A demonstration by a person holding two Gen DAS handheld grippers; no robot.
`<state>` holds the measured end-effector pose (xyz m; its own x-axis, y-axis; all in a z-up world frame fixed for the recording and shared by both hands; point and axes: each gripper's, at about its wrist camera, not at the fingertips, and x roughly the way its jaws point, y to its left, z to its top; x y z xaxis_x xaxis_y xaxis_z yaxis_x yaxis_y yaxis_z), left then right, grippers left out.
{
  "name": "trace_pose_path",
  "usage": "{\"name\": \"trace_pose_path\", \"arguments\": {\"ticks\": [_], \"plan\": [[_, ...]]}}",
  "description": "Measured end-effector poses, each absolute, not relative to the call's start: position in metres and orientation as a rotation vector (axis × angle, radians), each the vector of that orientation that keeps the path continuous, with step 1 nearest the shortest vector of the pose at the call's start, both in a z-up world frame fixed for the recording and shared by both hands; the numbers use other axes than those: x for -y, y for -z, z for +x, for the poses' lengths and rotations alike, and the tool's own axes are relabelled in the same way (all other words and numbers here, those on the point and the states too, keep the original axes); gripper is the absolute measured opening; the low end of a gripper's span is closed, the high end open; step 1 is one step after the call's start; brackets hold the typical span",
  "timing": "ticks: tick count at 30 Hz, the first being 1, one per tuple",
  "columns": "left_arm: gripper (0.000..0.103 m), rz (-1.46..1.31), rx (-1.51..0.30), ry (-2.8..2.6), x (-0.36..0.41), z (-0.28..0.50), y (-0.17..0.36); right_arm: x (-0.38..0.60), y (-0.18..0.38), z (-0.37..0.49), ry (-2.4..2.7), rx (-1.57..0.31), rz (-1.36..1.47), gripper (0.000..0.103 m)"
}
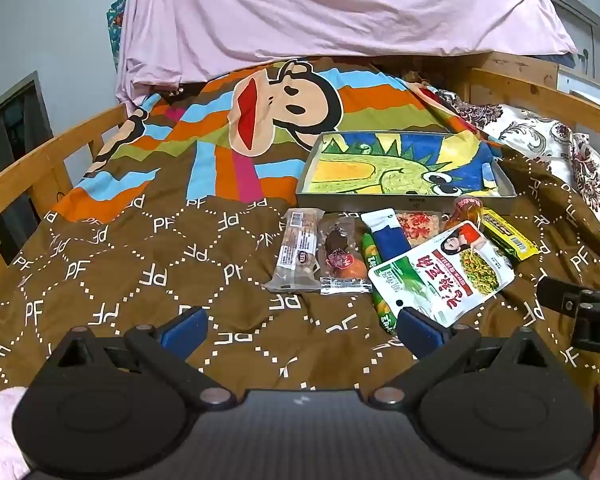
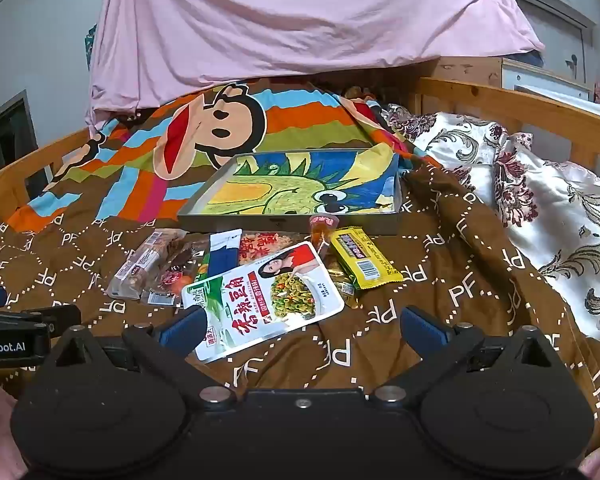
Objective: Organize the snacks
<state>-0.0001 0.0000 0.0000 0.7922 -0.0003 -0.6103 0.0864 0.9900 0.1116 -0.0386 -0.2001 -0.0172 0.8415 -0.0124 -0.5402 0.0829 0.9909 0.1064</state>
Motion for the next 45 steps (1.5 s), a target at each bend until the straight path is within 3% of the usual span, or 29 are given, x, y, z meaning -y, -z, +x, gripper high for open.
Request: {"name": "trace_pose_path", "arguments": {"ticks": [45], "plan": [[0.102, 0.143, -0.663, 0.047, 0.0032, -0.0026, 0.0075, 0.2007, 0.0186, -0.0395, 0.062, -0.582, 0.126, 0.102]]}}
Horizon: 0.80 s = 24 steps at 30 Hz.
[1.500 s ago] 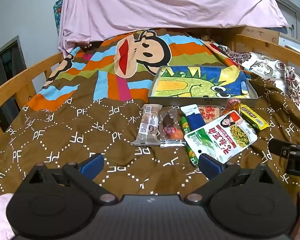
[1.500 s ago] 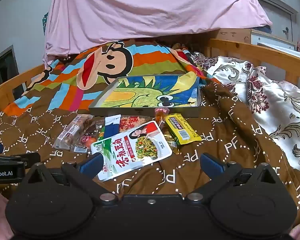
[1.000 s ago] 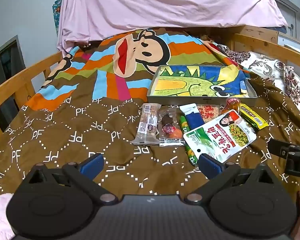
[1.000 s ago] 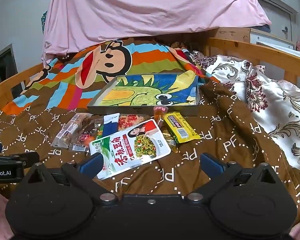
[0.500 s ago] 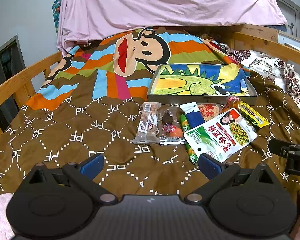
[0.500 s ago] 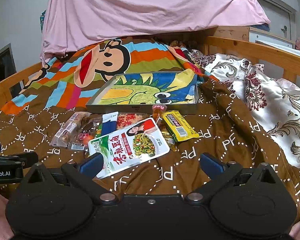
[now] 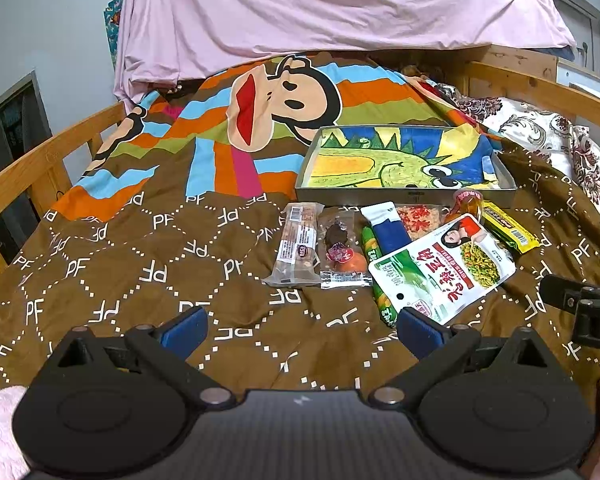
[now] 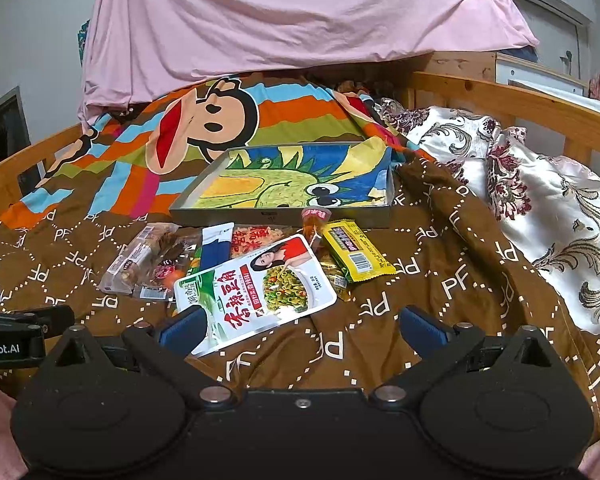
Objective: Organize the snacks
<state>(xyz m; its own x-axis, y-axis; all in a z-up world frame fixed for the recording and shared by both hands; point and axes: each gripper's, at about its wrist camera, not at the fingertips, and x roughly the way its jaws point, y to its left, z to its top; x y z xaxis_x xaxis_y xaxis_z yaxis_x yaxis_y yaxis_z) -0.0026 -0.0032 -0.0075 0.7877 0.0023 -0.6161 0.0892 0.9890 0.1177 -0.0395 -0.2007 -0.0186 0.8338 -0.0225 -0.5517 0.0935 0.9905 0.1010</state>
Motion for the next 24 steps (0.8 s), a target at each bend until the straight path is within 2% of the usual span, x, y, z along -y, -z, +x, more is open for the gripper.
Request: {"name": "trace_pose_path", "arguments": {"ticks": [24], "plan": [[0.102, 0.145, -0.667, 0.046, -0.0004, -0.003, 0.0111, 0.2011, 0.0186, -0.0391, 0.08, -0.6, 0.128, 0.102]]}}
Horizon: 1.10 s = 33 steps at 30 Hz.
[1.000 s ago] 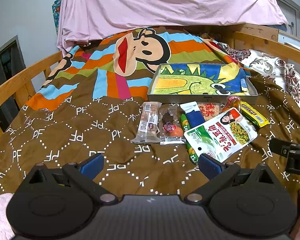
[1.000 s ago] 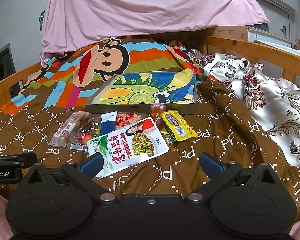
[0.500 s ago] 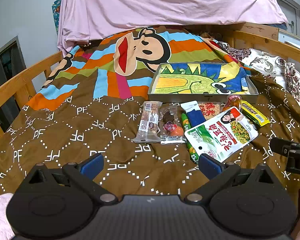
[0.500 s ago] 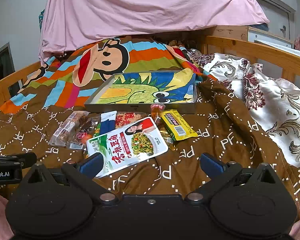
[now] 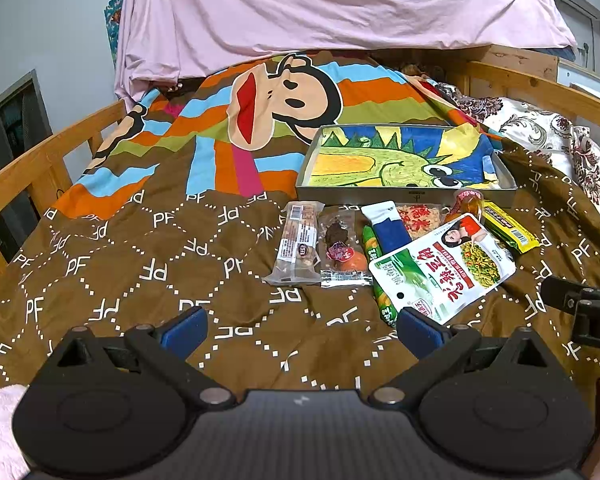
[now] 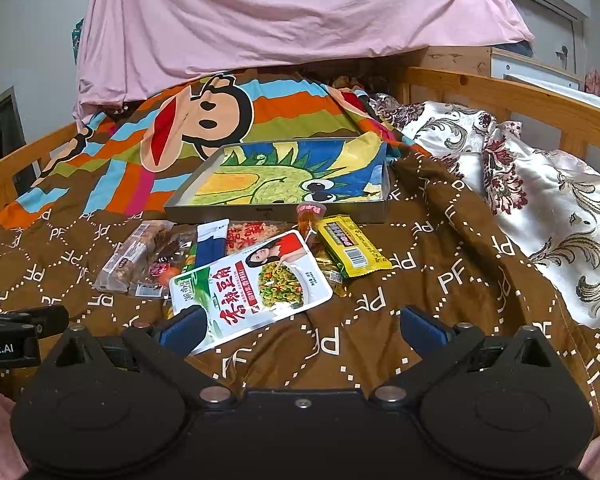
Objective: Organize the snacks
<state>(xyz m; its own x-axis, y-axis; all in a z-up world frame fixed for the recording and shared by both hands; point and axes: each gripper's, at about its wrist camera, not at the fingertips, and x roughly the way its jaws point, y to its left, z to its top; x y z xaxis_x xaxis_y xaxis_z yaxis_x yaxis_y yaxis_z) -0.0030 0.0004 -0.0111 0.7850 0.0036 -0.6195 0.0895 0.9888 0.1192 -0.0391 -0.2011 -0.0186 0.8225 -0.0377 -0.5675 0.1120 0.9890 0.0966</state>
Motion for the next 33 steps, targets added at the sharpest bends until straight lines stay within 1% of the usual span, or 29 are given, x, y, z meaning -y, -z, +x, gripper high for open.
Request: {"name": "trace_pose_path", "arguments": {"ticks": [8, 15, 20, 27, 30, 33], "plan": [[0.102, 0.124, -0.699, 0.037, -0.006, 0.003, 0.012, 0.203, 0.016, -0.034, 0.078, -0.639, 0.138, 0.102], [0.102, 0.029, -0.795, 0.064, -0.018, 0.022, 0.011, 0.196, 0.018, -0.025, 0.06, -0.697, 0.121, 0.102], [0.102, -0.013, -0.867, 0.071, -0.026, 0.042, 0.014, 0.19, 0.014, -0.015, 0.017, -0.707, 0.044, 0.102], [0.102, 0.038, -0.919, 0.08, -0.026, 0.078, 0.017, 0.185, 0.012, 0.007, -0.085, -0.661, -0.095, 0.102], [0.102, 0.088, -0.907, 0.077, -0.028, 0.093, 0.016, 0.183, 0.014, 0.019, -0.132, -0.639, -0.102, 0.102], [0.102, 0.109, -0.916, 0.084, -0.03, 0.109, 0.016, 0.179, 0.02, 0.038, -0.17, -0.666, -0.064, 0.102]]}}
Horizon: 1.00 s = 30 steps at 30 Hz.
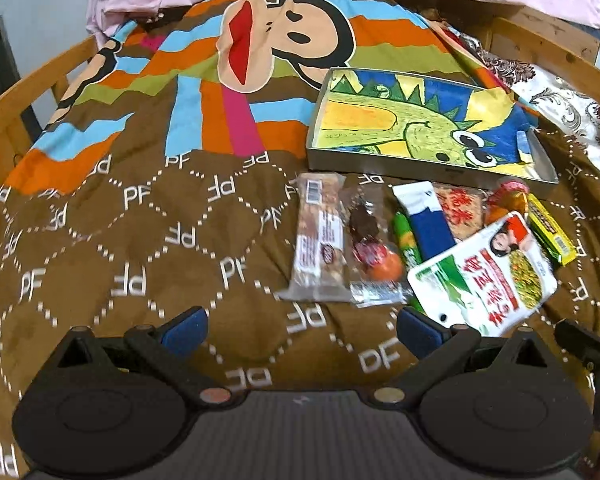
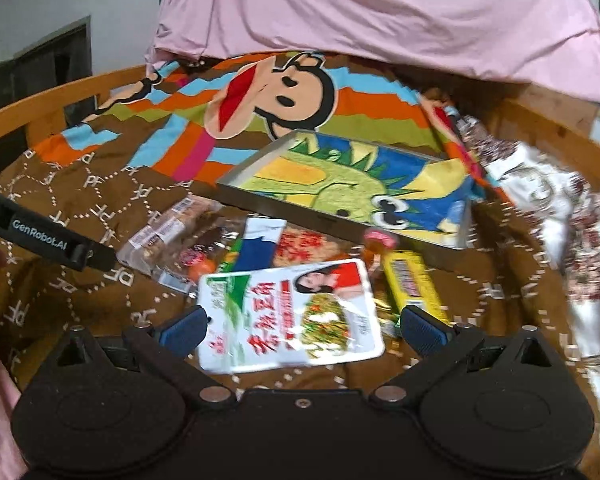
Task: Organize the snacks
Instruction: 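Grasp the granola bar with the left gripper while the right grasps the blue tube snack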
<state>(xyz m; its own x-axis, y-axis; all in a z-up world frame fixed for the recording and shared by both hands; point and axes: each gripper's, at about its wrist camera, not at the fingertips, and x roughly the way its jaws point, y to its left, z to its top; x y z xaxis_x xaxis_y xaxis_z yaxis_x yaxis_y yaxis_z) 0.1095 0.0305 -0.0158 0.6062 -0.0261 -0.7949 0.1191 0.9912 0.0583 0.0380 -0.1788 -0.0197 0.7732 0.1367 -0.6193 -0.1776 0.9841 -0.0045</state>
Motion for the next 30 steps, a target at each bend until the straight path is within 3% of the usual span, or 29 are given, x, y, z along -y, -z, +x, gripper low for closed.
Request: {"name": "trace_pose_path", "arguments": {"ticks": [11, 20, 30], "plan": [[0.102, 0.153, -0.983, 0.12, -0.026, 0.159, 0.037, 0.17, 0.041, 0.089, -0.187, -0.759, -0.023, 0.102], [0.102, 0.205, -0.975, 0.101, -0.019, 0.182, 0.051, 0.18, 0.06, 0.086, -0.16, -0.862, 0.081, 0.102], [0.102, 0.24, -0.949, 0.131, -0.009, 0.194, 0.049, 0.17, 0.062, 0.086, -0.261, -0.852, 0.106, 0.102]]}}
